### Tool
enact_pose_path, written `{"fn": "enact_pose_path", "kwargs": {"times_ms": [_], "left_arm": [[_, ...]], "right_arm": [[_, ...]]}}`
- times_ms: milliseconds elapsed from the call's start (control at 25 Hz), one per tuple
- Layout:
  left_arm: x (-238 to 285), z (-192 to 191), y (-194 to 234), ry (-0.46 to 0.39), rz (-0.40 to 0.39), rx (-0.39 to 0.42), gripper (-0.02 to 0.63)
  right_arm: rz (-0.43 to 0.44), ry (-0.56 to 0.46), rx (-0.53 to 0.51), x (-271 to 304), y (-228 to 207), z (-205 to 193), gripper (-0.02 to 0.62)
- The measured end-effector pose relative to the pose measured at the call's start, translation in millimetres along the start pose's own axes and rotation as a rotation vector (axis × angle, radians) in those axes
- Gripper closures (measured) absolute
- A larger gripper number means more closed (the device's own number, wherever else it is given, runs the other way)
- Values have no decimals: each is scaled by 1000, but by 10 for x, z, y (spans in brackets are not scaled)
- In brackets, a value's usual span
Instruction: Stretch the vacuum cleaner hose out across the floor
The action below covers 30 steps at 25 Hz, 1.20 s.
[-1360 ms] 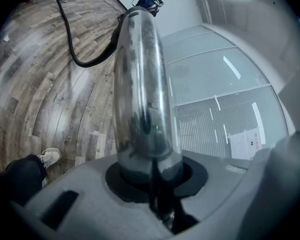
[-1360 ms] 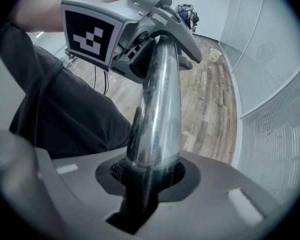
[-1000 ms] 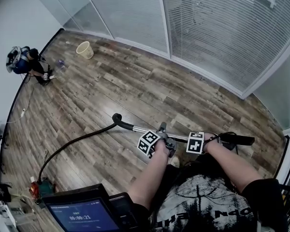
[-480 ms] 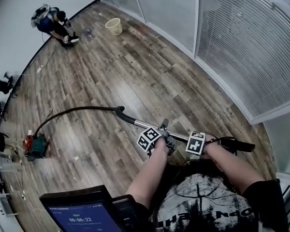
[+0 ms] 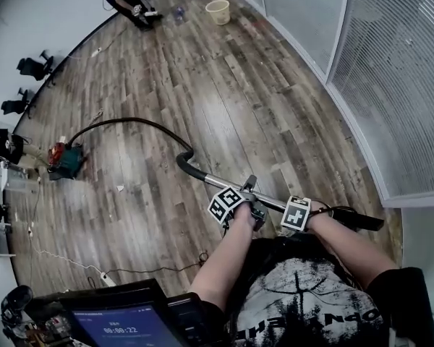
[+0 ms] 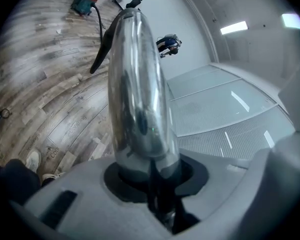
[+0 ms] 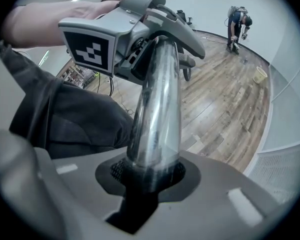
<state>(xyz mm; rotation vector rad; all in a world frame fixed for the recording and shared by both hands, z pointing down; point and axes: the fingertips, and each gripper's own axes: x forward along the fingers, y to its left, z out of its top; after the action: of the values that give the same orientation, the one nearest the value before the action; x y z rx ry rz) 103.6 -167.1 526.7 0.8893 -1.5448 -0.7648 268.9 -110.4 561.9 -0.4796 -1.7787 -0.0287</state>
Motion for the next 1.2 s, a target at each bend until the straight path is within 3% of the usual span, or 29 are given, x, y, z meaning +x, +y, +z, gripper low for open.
{"fn": "enact_pose_path", "kwargs": {"times_ms": [120,400,720,880,1000,1200], "left_arm": [[-169,-63,102,-26,-1,-20,512],[-692,-180,364,-65,-23,-66,515],[-1159,-623,616,-9,-50,-30,515],[-1255,-915,667,14,-60,-41,517],[-1296,-1097,651,12,-59,-56,517],[-1263,-1386,532,-13,-56,-57,516]], "right_arm": [[20,48,-10,43,185,-114,489],[-3,53,-70,121,667,-39,489],[-43,38,-15,315,1361,-264,489],[-27,102,25,333,1621,-618,488],[-15,140,26,281,1713,-853,488],[-45,74,-35,153,1635,-1022,488]]}}
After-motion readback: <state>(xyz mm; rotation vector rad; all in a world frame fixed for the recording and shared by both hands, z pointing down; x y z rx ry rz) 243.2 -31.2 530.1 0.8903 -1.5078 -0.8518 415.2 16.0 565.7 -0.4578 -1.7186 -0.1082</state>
